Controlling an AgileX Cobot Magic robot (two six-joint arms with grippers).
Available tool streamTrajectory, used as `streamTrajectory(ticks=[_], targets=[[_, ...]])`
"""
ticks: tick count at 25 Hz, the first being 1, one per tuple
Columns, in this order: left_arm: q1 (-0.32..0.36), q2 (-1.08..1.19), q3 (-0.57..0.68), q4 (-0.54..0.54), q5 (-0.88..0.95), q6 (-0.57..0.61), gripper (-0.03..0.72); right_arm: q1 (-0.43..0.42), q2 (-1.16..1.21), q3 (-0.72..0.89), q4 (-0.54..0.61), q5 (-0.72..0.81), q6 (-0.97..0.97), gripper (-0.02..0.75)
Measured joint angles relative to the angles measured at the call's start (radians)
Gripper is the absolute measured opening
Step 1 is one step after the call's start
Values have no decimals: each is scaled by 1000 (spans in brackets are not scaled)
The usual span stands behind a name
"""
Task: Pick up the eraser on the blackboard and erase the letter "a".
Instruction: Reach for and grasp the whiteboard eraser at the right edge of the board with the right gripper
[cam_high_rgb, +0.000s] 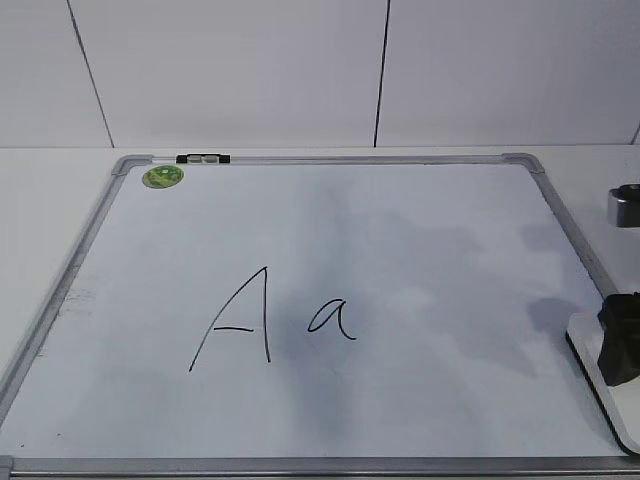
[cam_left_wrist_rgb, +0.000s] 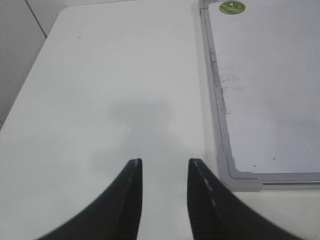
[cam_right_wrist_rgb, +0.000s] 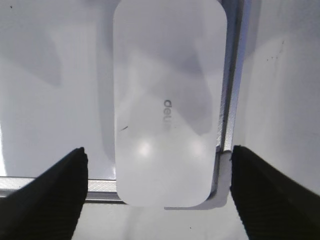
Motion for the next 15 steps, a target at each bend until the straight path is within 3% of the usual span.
streamTrajectory(ticks=[15], targets=[[0,0,0,0,0,0,235,1,122,-26,-38,-18,60,676]])
